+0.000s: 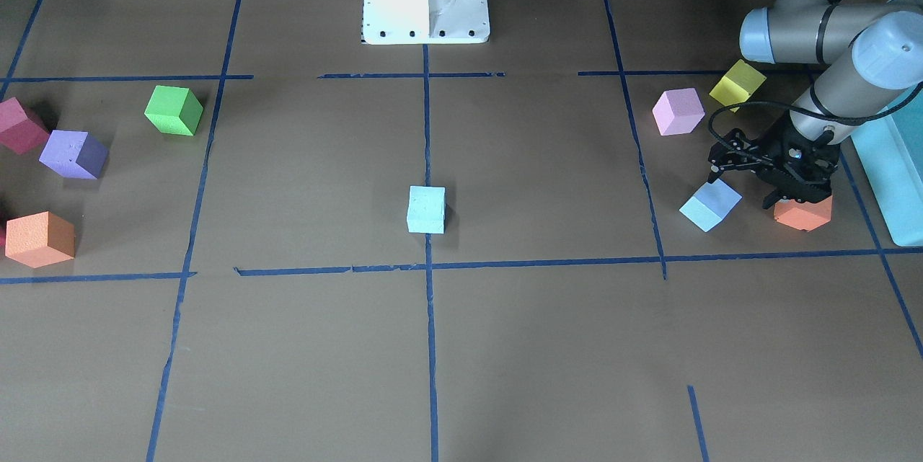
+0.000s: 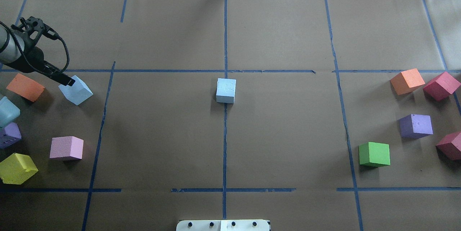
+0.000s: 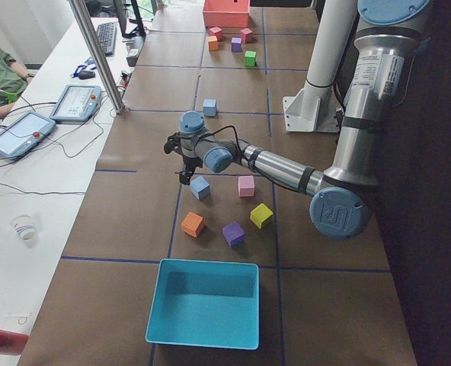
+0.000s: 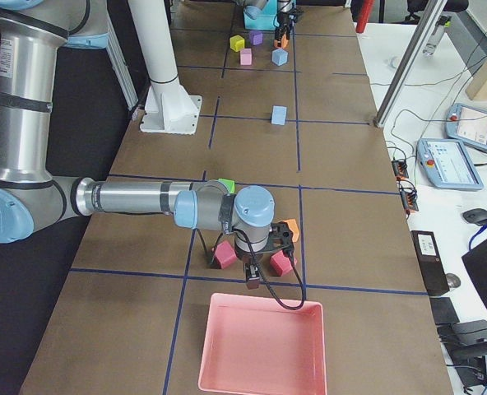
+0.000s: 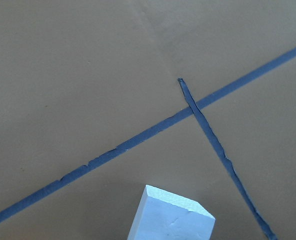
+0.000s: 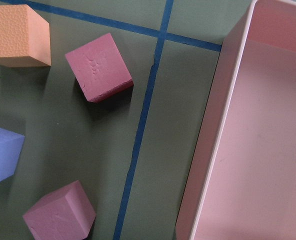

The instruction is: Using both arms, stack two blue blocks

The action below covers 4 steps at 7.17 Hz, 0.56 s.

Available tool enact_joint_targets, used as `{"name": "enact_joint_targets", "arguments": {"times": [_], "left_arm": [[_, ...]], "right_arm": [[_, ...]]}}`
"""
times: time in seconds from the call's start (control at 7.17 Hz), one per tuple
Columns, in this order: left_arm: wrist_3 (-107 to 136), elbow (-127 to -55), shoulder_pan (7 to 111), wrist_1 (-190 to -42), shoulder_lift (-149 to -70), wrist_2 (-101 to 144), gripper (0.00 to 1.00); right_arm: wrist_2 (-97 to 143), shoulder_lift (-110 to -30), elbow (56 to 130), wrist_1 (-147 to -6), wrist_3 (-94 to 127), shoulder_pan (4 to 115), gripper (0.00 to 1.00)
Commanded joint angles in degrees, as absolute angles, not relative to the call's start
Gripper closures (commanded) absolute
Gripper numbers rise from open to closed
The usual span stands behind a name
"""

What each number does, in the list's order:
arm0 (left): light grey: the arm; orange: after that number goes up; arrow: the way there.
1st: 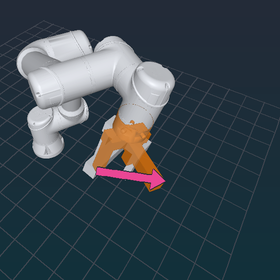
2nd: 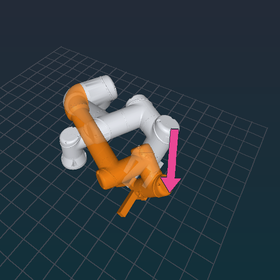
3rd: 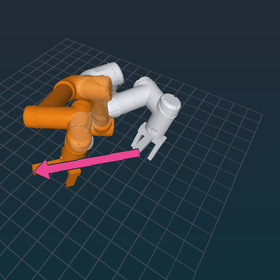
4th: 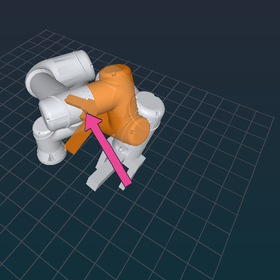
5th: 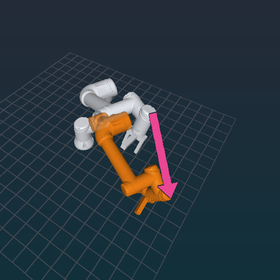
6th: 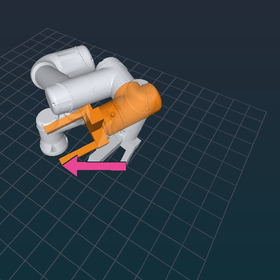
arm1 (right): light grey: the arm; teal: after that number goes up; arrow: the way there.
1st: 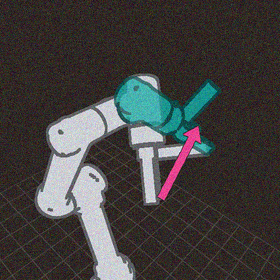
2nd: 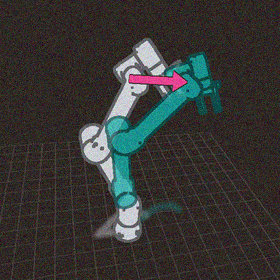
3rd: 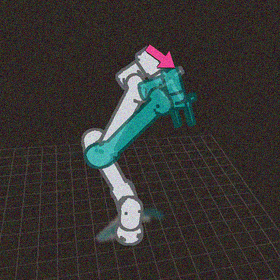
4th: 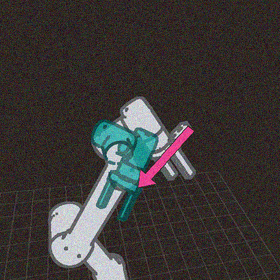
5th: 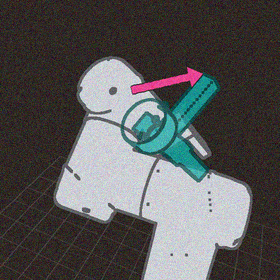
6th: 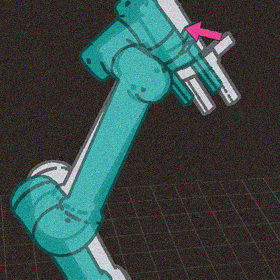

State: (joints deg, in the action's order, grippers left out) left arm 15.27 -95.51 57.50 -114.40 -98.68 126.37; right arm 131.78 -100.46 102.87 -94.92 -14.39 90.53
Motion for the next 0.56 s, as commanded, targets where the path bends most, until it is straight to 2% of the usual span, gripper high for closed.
{"name": "enact_joint_targets", "arguments": {"times": [0.0,0.42], "left_arm": [[12.57,-94.40,56.35,-114.79,-98.70,126.21,0.00],[12.57,-93.17,54.76,-115.05,-98.79,126.47,0.00]], "right_arm": [[131.75,-100.46,102.83,-94.92,-14.50,90.53,0.00],[131.75,-100.46,102.75,-94.92,-14.59,90.53,0.00]]}}
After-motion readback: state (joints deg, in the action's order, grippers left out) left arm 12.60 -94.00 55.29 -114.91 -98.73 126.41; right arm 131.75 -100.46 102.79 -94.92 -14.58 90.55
